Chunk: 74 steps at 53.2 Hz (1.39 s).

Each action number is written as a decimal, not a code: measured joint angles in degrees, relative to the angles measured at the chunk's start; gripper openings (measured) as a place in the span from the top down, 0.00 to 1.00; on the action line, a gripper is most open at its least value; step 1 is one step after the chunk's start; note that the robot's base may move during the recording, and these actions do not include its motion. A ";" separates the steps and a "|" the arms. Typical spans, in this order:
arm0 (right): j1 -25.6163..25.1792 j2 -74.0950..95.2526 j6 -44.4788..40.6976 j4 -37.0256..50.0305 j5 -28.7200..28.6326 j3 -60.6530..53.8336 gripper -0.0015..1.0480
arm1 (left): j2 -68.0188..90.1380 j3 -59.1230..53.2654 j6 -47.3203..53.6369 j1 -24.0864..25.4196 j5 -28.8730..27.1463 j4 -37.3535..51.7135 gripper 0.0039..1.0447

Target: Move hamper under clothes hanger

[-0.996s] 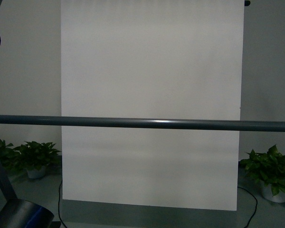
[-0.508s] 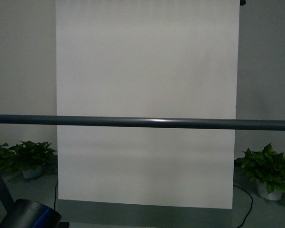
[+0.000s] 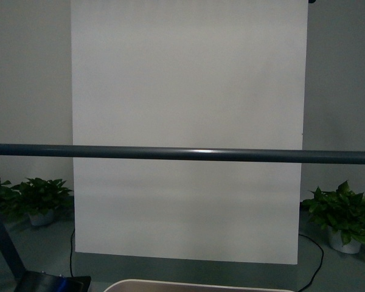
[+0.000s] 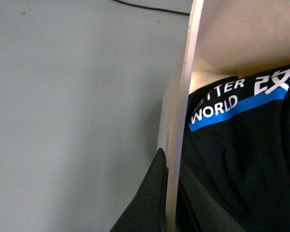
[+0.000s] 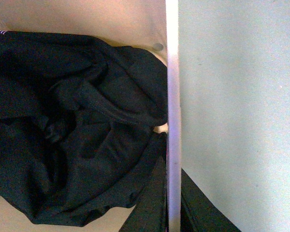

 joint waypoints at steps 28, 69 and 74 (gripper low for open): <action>1.57 8.02 0.94 -0.63 1.11 1.49 0.97 | 7.58 1.42 -1.53 -0.26 0.28 -3.23 0.96; 2.05 17.44 3.96 9.66 1.29 -0.55 0.73 | 14.08 1.09 -1.29 -2.49 -0.09 3.74 0.67; 1.86 16.59 3.82 10.47 1.73 -1.36 0.58 | 13.05 -0.15 -0.76 -2.78 -1.01 6.14 0.52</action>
